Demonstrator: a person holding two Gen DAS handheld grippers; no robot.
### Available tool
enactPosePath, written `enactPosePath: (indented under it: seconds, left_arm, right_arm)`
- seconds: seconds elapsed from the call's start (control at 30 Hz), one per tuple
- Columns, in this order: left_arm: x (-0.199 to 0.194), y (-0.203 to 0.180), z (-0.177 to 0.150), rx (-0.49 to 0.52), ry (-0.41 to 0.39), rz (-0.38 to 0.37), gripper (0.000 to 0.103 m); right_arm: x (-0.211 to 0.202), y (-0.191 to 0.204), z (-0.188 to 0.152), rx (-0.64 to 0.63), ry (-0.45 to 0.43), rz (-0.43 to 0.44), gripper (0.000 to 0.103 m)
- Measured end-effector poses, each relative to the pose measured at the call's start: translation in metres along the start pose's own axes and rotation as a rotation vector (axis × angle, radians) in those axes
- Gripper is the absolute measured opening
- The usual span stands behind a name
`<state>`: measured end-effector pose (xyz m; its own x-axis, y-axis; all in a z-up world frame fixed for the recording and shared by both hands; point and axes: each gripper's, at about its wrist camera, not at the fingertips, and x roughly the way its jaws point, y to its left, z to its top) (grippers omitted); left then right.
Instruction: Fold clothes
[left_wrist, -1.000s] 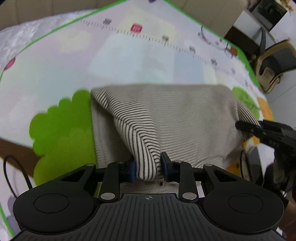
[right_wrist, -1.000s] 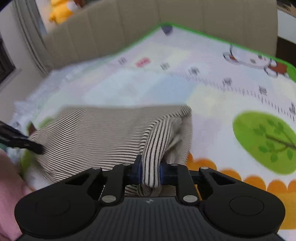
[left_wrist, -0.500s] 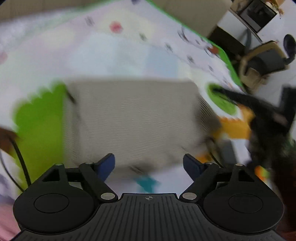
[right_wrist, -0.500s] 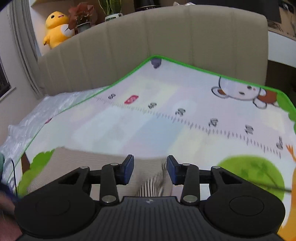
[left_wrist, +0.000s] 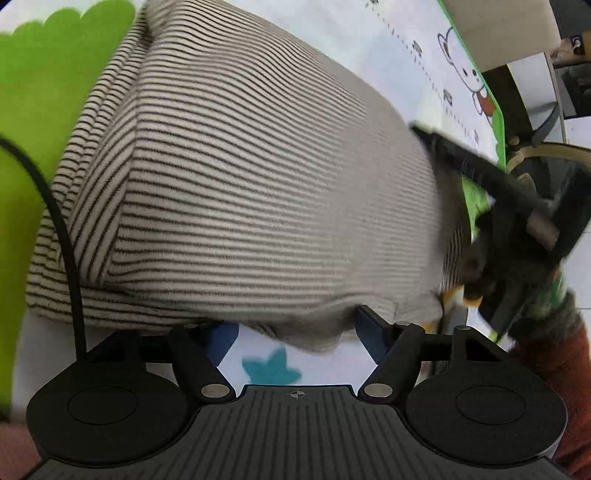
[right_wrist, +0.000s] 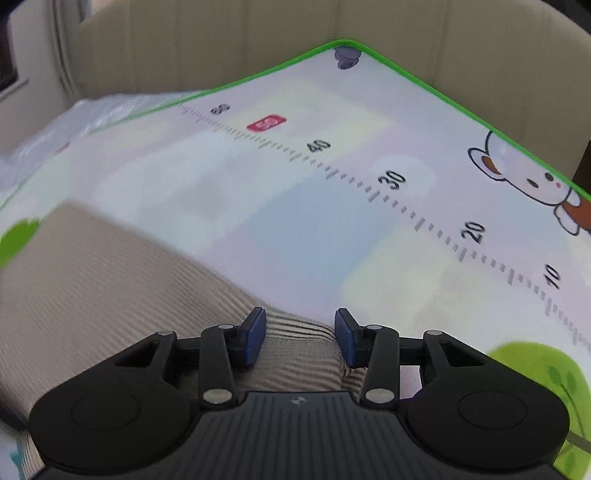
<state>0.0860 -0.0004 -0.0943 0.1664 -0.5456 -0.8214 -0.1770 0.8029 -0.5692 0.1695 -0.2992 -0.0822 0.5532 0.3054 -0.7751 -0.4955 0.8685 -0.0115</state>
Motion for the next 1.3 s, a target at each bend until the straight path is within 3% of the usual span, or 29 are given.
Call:
enactPosePath:
  seconds: [0.27, 0.43, 0.53, 0.63, 0.8, 0.93, 1.03, 1.13, 1.23, 1.3]
  left_arm:
    - [-0.004, -0.034, 0.056, 0.224, -0.213, 0.156, 0.077]
    - [-0.013, -0.046, 0.072, 0.301, -0.319, 0.242, 0.078]
    - [-0.018, -0.054, 0.082, 0.346, -0.382, 0.294, 0.077]
    - [-0.023, -0.061, 0.092, 0.392, -0.446, 0.345, 0.08]
    - [-0.017, -0.06, 0.068, 0.449, -0.427, 0.381, 0.087]
    - [-0.012, -0.059, 0.047, 0.495, -0.408, 0.407, 0.088]
    - [-0.008, -0.058, 0.032, 0.528, -0.393, 0.427, 0.088]
    - [-0.005, -0.057, 0.021, 0.553, -0.381, 0.439, 0.088]
    - [-0.006, -0.055, 0.021, 0.548, -0.379, 0.43, 0.088]
    - [-0.007, -0.053, 0.021, 0.544, -0.378, 0.425, 0.089]
  right_arm:
    - [-0.049, -0.004, -0.051, 0.052, 0.045, 0.047, 0.041]
    - [-0.065, 0.038, -0.073, 0.06, 0.092, 0.161, 0.041]
    - [-0.072, 0.059, -0.075, -0.005, 0.085, 0.173, 0.041]
    - [-0.083, 0.055, -0.068, 0.009, 0.039, 0.169, 0.041]
    - [-0.108, 0.065, -0.052, 0.006, -0.117, 0.205, 0.041]
    - [-0.078, 0.106, -0.067, -0.109, 0.016, 0.225, 0.043]
    - [-0.064, 0.118, -0.081, -0.112, 0.0, 0.177, 0.046]
    - [-0.071, 0.106, -0.07, -0.023, 0.029, 0.196, 0.048]
    - [-0.086, 0.108, -0.062, -0.066, -0.007, 0.17, 0.049]
    - [-0.092, 0.112, -0.052, -0.074, -0.053, 0.157, 0.059]
